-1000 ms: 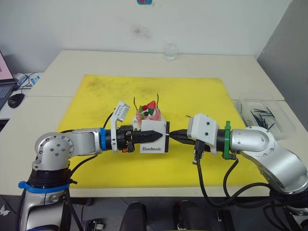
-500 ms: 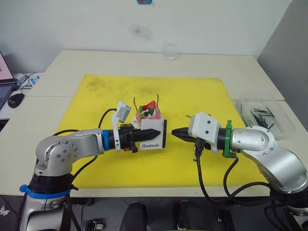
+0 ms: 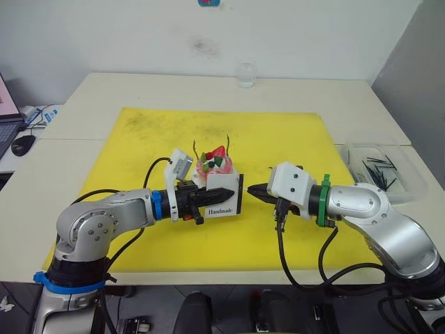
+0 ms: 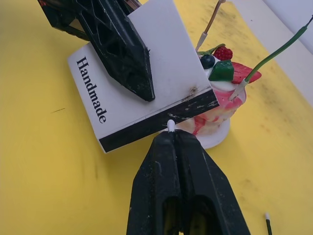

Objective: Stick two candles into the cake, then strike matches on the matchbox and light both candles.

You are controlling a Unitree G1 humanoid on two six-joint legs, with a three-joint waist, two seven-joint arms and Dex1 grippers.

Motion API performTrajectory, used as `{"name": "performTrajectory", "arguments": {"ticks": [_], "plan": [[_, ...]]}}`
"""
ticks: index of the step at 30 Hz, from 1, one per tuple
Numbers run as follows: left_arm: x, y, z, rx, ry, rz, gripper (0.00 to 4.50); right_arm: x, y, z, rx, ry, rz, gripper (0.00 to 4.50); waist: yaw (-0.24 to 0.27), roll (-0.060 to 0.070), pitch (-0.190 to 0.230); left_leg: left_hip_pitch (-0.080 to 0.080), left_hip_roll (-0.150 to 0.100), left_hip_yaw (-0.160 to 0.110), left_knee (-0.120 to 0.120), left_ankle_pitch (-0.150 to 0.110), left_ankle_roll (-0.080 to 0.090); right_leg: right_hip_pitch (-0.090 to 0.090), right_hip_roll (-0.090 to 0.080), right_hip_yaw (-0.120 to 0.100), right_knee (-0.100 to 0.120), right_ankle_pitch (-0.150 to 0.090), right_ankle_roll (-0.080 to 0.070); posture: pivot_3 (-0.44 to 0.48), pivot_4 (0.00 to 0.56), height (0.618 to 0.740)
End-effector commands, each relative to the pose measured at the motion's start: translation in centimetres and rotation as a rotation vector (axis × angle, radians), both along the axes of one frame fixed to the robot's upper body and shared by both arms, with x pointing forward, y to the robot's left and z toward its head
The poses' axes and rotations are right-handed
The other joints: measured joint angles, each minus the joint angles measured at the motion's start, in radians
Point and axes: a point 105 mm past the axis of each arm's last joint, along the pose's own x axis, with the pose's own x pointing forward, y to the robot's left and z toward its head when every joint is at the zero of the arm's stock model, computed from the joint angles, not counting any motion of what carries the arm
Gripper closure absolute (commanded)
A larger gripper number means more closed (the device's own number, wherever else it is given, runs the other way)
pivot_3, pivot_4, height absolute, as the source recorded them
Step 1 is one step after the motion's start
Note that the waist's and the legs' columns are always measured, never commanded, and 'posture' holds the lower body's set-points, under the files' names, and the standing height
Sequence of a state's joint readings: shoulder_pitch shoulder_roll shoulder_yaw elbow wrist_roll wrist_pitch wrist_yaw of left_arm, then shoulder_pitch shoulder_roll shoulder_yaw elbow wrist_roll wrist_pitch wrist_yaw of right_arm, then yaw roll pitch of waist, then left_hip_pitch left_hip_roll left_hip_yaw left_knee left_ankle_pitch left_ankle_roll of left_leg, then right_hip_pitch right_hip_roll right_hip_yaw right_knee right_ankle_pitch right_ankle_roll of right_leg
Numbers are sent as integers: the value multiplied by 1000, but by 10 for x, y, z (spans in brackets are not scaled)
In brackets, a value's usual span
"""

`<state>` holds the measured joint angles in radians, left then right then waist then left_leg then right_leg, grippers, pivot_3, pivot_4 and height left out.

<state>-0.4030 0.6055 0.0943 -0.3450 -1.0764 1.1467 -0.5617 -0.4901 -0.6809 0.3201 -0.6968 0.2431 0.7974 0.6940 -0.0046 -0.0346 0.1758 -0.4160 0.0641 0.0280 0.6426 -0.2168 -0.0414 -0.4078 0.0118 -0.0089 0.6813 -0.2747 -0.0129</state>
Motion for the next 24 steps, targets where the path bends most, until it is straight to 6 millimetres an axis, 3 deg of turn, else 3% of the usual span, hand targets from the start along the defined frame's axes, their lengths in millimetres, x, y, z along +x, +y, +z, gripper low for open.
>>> {"name": "performTrajectory", "arguments": {"ticks": [1,9,15,24], "plan": [[-1,-2,9,-7,-55,-16,4500,1,-1,6,11,-28,-19,4487,0,0,0,0,0,0,0,0,0,0,0,0,0,0,0,0,150,740],[-2,-1,5,15,-67,-16,4500,9,-24,-8,112,111,-206,4487,0,0,0,0,0,0,0,0,0,0,0,0,0,0,0,0,150,740],[-2,-2,1,45,-94,-13,4500,15,-41,-38,211,226,-402,4487,0,0,0,0,0,0,0,0,0,0,0,0,0,0,0,0,150,740],[-3,-3,-1,59,-101,-29,4500,27,-47,-67,344,194,-555,4487,-1,0,0,0,0,0,0,0,0,0,1,0,0,0,0,0,150,740]]}}
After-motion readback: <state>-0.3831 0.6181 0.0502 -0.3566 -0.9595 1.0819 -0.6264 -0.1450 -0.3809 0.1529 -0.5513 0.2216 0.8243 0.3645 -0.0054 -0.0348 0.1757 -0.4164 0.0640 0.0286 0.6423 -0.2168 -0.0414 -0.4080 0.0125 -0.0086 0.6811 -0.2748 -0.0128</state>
